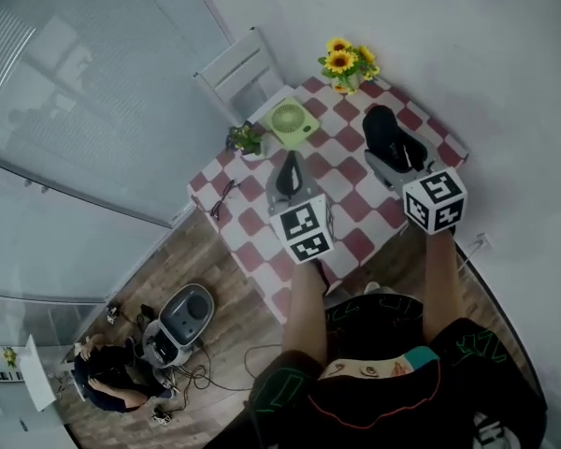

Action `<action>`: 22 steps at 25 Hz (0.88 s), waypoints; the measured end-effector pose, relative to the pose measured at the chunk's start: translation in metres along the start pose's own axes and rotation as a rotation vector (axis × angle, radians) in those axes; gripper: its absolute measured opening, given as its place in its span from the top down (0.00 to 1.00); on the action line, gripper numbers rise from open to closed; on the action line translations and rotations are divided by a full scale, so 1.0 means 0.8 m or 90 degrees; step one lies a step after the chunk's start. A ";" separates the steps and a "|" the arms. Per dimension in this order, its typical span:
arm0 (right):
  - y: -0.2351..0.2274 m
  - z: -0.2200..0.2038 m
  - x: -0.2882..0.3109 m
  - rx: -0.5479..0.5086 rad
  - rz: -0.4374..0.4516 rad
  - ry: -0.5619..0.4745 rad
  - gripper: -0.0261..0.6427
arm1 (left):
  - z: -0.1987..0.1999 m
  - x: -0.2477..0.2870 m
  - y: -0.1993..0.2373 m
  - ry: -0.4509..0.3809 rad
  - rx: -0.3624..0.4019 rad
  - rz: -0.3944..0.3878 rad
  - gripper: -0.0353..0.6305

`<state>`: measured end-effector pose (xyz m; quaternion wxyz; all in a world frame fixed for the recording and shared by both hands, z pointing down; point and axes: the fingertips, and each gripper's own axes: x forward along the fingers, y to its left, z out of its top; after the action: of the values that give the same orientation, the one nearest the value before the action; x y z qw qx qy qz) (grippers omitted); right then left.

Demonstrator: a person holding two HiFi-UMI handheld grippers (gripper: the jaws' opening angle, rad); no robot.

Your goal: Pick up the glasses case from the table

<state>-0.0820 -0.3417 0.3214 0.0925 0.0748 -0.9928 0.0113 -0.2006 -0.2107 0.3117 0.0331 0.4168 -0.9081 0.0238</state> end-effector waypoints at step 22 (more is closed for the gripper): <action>-0.112 0.067 -0.057 -0.053 -0.092 -0.116 0.47 | 0.102 -0.001 -0.076 -0.158 0.075 -0.017 0.94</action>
<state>-0.0340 -0.4258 0.2607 0.0051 0.1428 -0.9888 -0.0432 -0.1575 -0.2552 0.2309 -0.1032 0.4297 -0.8967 0.0248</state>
